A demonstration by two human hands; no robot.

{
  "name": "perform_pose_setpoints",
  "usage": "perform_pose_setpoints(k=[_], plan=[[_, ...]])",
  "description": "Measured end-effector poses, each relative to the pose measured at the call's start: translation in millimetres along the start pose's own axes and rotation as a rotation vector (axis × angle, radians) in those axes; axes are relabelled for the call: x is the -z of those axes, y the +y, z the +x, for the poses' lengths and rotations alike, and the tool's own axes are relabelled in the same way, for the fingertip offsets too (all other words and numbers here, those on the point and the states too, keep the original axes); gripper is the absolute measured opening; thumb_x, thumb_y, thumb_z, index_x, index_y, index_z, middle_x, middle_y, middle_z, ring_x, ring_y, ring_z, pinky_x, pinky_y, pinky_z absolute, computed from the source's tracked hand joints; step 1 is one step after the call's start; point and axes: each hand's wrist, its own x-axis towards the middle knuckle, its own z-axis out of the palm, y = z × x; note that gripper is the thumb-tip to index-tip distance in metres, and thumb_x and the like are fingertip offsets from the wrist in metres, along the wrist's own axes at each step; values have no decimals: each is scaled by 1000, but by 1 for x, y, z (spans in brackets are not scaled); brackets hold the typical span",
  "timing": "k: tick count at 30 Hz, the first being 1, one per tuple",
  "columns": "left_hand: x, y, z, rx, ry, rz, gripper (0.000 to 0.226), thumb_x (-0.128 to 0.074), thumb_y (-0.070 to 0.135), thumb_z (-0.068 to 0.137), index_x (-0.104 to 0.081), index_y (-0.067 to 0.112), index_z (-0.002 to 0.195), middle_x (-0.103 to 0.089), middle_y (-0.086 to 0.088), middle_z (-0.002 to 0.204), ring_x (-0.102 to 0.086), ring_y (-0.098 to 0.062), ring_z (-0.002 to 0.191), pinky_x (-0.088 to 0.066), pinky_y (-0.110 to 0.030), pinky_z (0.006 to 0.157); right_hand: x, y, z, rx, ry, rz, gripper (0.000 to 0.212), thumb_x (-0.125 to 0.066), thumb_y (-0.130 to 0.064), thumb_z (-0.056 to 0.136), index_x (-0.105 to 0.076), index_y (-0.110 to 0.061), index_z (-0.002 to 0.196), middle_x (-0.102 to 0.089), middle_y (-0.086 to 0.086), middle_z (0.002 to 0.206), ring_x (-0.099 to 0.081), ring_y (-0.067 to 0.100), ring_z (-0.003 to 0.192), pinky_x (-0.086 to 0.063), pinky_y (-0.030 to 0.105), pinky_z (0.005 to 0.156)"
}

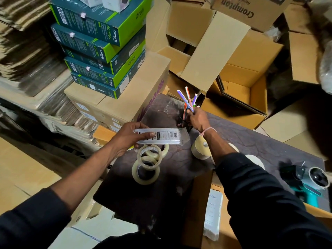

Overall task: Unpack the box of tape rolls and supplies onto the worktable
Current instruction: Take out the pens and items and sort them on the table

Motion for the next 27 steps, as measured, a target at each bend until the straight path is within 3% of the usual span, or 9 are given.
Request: perform_pose_setpoints(k=[2, 6, 9, 13, 17, 20, 24, 27], plan=[[0, 1, 0, 3, 0, -3, 38, -86, 17, 77, -70, -3, 105, -78, -9, 87, -66, -14, 65, -41, -20, 39, 5, -9, -8, 28, -9, -22, 29, -48, -22, 102, -70, -4, 99, -71, 20, 91, -68, 37, 83, -56, 43, 76], [2, 2, 1, -2, 0, -3, 38, -87, 21, 75, -72, 0, 104, -78, -14, 95, -66, -18, 70, -42, -20, 40, 8, -13, -17, 41, -6, -42, 25, -47, -17, 104, -69, -6, 109, -63, 9, 88, -54, 20, 70, -38, 23, 62], [1, 3, 2, -5, 5, 11, 38, -87, 21, 76, -72, 1, 104, -78, -13, 95, -66, -17, 69, -43, -20, 40, 7, -10, -19, 62, 82, -32, 25, -48, -15, 102, -68, -3, 112, -68, 18, 98, -56, 25, 79, -37, 26, 67], [0, 4, 1, -6, 7, 37, 37, -87, 22, 76, -73, 2, 104, -79, -11, 93, -67, -15, 69, -44, -20, 41, 12, -11, -18, 73, 196, 29, 21, -48, -15, 101, -61, -5, 114, -66, 18, 105, -60, 32, 89, -35, 27, 68], [-1, 3, 2, -10, 7, 39, 35, -87, 21, 77, -73, 2, 104, -77, -17, 96, -64, -23, 74, -43, -21, 41, 19, -14, -16, 48, 167, 224, 35, -45, -48, 101, -47, -16, 115, -62, 4, 90, -58, 23, 74, -47, 35, 63], [-3, 2, 3, -11, 11, 32, 36, -87, 20, 77, -73, 1, 105, -75, -22, 99, -62, -25, 74, -43, -21, 40, 24, -16, -18, 48, 132, 292, 46, -34, -68, 96, -44, -24, 106, -50, -3, 73, -45, 16, 61, -40, 31, 55], [-4, 2, 3, -13, 9, 48, 35, -88, 22, 78, -73, 4, 104, -75, -21, 100, -62, -26, 74, -44, -21, 41, 28, -17, -17, 21, 60, 352, 39, -32, -64, 99, -44, -27, 97, -44, -3, 68, -41, 14, 53, -38, 29, 52], [-4, 2, 4, -9, 6, 46, 36, -87, 22, 78, -74, 4, 105, -76, -18, 98, -62, -27, 76, -45, -21, 42, 30, -20, -17, -18, 21, 502, 36, -32, -46, 106, -44, -19, 85, -47, 0, 64, -45, 15, 51, -44, 30, 52]])
